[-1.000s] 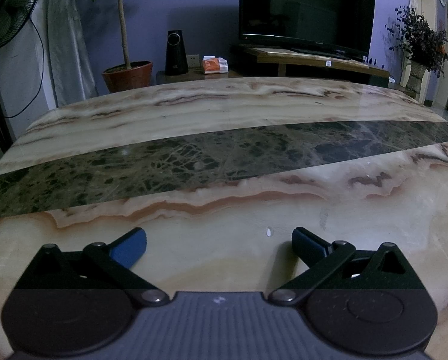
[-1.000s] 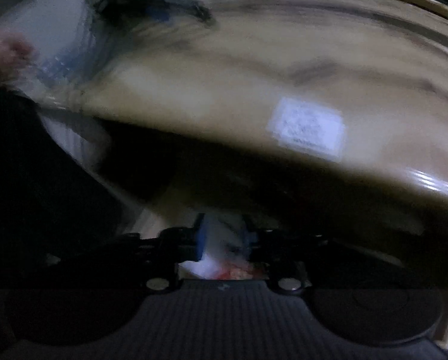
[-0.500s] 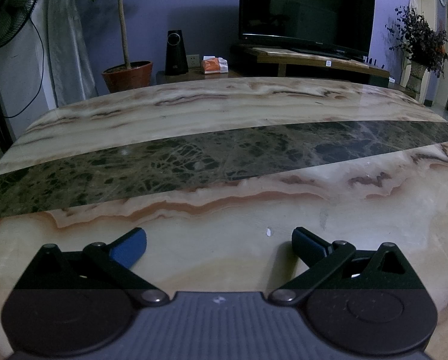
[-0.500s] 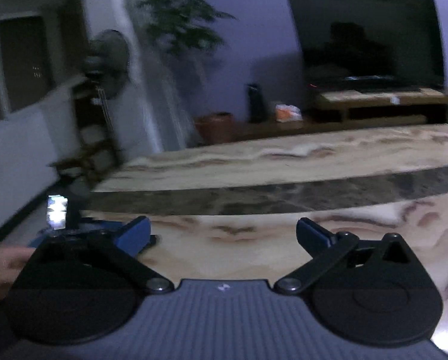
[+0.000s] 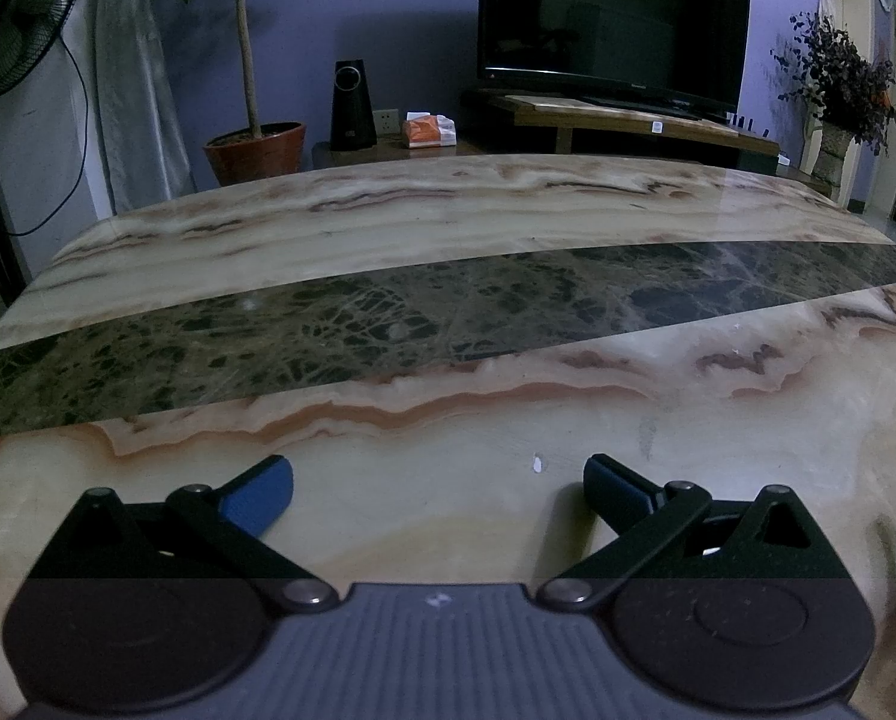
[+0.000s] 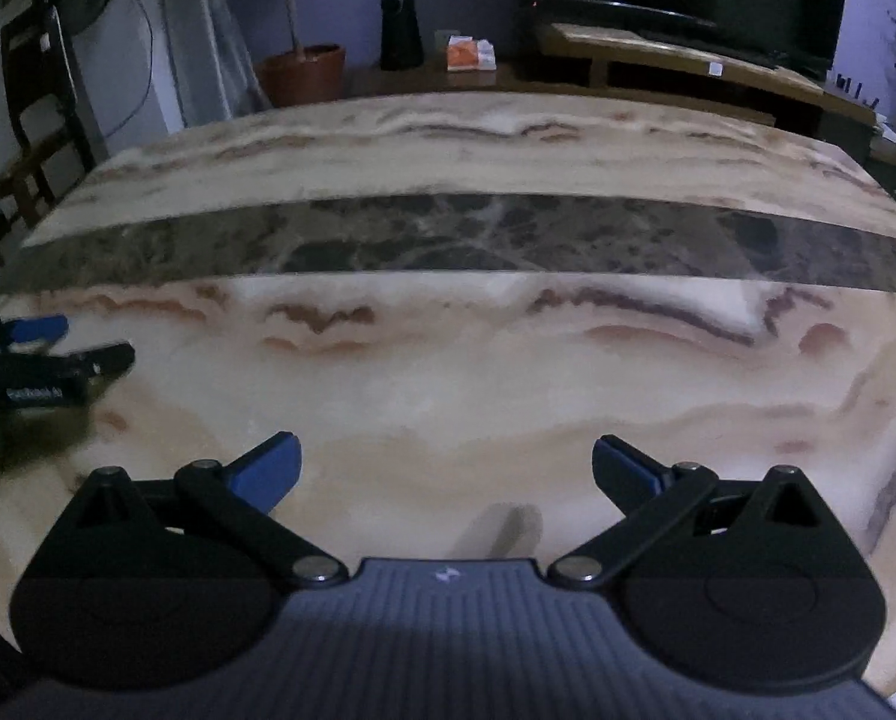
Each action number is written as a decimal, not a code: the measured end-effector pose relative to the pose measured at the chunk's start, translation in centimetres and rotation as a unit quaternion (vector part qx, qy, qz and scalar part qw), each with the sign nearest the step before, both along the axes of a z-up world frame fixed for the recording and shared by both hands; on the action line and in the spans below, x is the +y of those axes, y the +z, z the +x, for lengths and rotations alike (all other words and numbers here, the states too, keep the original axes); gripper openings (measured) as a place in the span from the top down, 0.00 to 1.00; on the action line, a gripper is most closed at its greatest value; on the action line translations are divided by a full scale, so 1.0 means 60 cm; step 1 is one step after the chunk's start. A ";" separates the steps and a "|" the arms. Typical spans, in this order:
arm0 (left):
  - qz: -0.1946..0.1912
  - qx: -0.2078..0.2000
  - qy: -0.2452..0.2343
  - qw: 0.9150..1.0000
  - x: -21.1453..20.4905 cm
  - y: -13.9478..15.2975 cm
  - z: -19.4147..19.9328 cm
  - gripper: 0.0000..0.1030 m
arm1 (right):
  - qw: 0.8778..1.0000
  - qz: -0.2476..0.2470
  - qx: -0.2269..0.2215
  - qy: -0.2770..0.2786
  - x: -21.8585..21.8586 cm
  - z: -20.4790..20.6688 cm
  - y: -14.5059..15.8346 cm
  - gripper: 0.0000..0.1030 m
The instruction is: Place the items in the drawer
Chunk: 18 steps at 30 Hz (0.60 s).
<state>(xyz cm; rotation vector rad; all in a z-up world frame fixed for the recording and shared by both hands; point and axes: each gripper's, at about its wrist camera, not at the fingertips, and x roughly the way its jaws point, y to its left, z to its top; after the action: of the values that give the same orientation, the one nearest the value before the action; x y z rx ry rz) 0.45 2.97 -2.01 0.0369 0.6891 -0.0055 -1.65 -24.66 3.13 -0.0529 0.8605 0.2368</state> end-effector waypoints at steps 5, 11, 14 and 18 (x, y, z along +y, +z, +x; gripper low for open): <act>-0.002 0.002 -0.002 1.000 0.001 0.001 -0.004 0.01 | 0.999 -0.040 0.012 -0.005 0.012 0.003 -0.010 0.00; -0.006 0.052 0.013 0.999 0.001 0.017 -0.008 0.01 | 0.999 -0.040 0.006 -0.016 0.006 -0.003 -0.013 0.00; -0.002 0.100 0.043 0.994 0.002 0.029 -0.005 0.01 | 0.999 -0.043 0.004 -0.021 0.002 -0.005 -0.016 0.00; 0.040 0.106 0.033 0.993 -0.013 0.033 -0.025 0.01 | 0.999 -0.037 0.011 -0.022 -0.001 -0.007 -0.021 0.00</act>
<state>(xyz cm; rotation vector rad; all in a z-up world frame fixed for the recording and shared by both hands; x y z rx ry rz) -1.03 2.21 -0.01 0.0913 0.9020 0.0822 -2.06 -24.72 1.86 -0.1011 0.8921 0.1642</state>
